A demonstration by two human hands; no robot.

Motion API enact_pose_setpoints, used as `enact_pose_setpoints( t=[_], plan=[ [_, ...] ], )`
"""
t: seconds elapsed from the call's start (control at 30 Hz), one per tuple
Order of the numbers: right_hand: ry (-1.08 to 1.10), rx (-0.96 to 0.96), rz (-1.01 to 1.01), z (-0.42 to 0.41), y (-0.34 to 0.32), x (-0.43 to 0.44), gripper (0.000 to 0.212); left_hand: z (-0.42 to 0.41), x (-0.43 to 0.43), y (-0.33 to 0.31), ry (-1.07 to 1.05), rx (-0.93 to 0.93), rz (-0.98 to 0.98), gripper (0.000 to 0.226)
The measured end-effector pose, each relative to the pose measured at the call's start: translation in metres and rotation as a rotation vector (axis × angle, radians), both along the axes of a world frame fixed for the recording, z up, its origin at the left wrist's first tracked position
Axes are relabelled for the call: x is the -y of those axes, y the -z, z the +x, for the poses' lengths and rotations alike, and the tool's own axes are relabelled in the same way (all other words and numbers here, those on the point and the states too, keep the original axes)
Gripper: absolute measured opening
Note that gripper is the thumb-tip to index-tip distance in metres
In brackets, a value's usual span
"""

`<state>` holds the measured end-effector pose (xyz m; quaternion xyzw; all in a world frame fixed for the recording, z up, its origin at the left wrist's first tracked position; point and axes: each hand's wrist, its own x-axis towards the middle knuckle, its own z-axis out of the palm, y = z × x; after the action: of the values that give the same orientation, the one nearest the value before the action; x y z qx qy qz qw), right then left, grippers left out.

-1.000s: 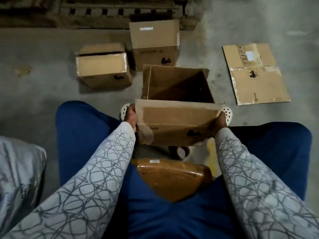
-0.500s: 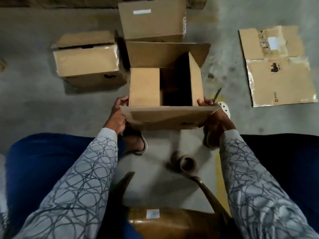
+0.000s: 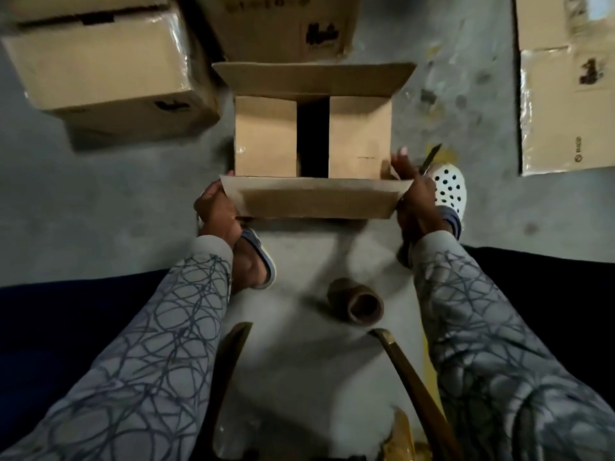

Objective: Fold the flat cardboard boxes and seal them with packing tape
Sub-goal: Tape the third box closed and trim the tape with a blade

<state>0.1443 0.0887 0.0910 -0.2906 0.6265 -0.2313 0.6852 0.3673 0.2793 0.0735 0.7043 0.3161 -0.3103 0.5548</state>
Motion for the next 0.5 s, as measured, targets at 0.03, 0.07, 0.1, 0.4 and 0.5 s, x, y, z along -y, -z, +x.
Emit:
enact_pose_setpoints(
  t=[0.03, 0.07, 0.1, 0.4, 0.5],
  plan=[
    [0.05, -0.002, -0.007, 0.003, -0.001, -0.003, 0.044, -0.006, -0.001, -0.003, -0.067, 0.038, 0.057, 0.031],
    [0.101, -0.054, -0.023, 0.007, -0.001, -0.005, 0.051, -0.013, 0.001, -0.009, -0.113, 0.079, 0.114, 0.035],
    [0.164, -0.142, -0.06, 0.012, -0.004, -0.009, 0.057, -0.022, 0.006, -0.02, -0.107, 0.128, 0.157, 0.046],
    [-0.187, -0.786, -0.813, 0.061, -0.007, -0.012, 0.074, -0.045, 0.011, 0.017, 0.746, 0.236, 0.426, 0.088],
    [-0.366, -0.822, -1.162, 0.07, -0.015, 0.008, 0.079, -0.036, 0.01, 0.01, 0.708, 0.218, 0.39, 0.09]
  ],
)
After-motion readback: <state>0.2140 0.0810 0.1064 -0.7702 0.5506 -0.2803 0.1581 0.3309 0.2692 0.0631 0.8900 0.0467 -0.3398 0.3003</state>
